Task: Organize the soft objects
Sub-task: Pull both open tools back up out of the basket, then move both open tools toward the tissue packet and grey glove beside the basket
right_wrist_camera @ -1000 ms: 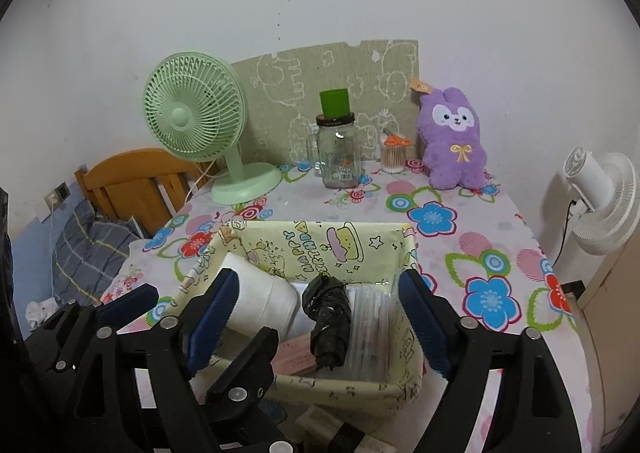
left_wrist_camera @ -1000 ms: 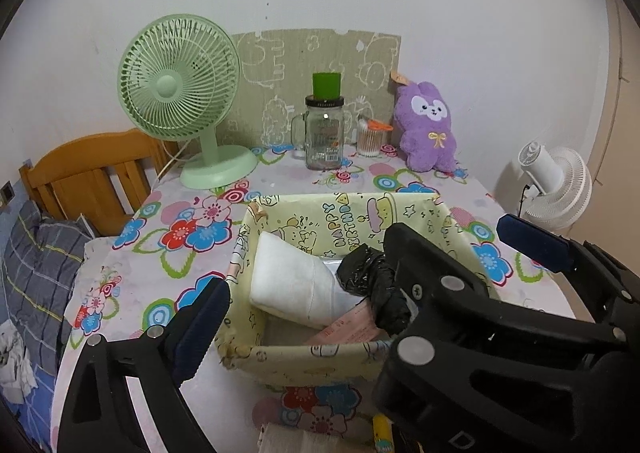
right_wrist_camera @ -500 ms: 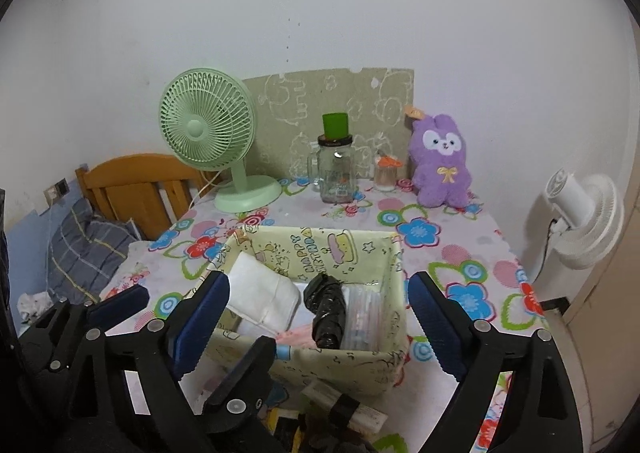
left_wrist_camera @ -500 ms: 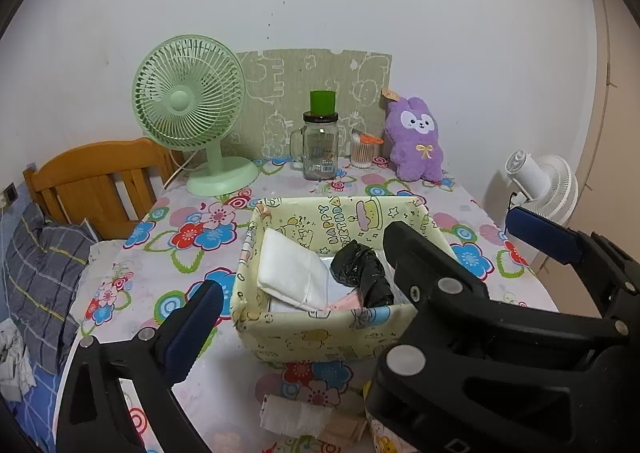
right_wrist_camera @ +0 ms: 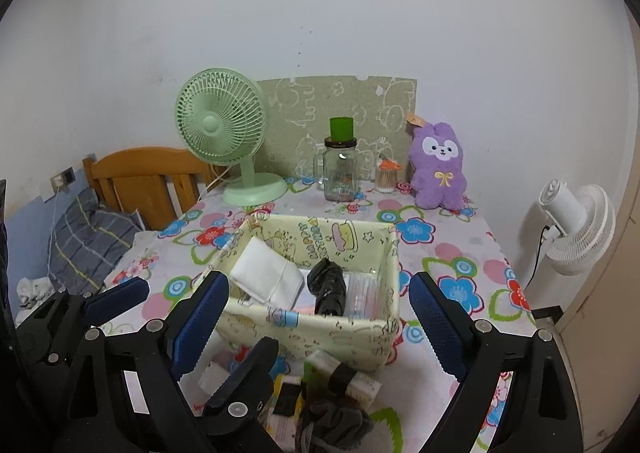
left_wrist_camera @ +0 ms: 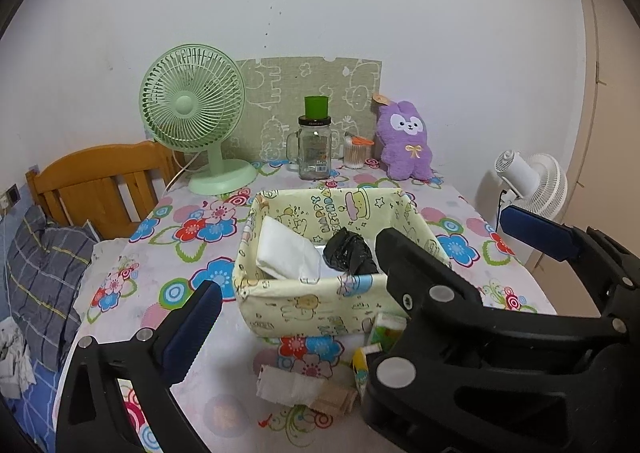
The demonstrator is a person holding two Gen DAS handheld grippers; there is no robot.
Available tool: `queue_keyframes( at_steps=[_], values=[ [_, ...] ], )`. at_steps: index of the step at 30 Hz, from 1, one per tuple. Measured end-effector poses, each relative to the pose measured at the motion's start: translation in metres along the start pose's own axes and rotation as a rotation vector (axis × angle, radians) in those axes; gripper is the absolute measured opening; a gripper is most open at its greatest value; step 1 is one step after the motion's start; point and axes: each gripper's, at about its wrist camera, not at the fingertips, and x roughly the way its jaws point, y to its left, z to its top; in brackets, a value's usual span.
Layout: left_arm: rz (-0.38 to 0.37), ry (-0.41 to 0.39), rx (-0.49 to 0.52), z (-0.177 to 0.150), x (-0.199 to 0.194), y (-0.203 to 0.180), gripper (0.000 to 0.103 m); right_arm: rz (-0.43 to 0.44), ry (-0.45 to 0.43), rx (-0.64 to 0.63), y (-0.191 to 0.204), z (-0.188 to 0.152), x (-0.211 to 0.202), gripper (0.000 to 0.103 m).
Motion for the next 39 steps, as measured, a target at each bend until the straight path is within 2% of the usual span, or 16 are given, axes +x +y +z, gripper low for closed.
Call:
queue_keyframes(
  at_steps=[26, 31, 39],
  values=[
    [-0.016, 0.004, -0.011, -0.044, -0.014, -0.016, 0.103, -0.021, -0.003, 0.005, -0.004, -0.044, -0.024, 0.093],
    [-0.057, 0.04, -0.017, -0.053, -0.006, -0.017, 0.102, -0.027, -0.01, 0.037, -0.008, -0.056, -0.023, 0.093],
    [-0.054, 0.092, -0.023, -0.065, 0.013, -0.019, 0.102, -0.033, 0.043, 0.082, -0.016, -0.074, -0.008, 0.093]
  ],
)
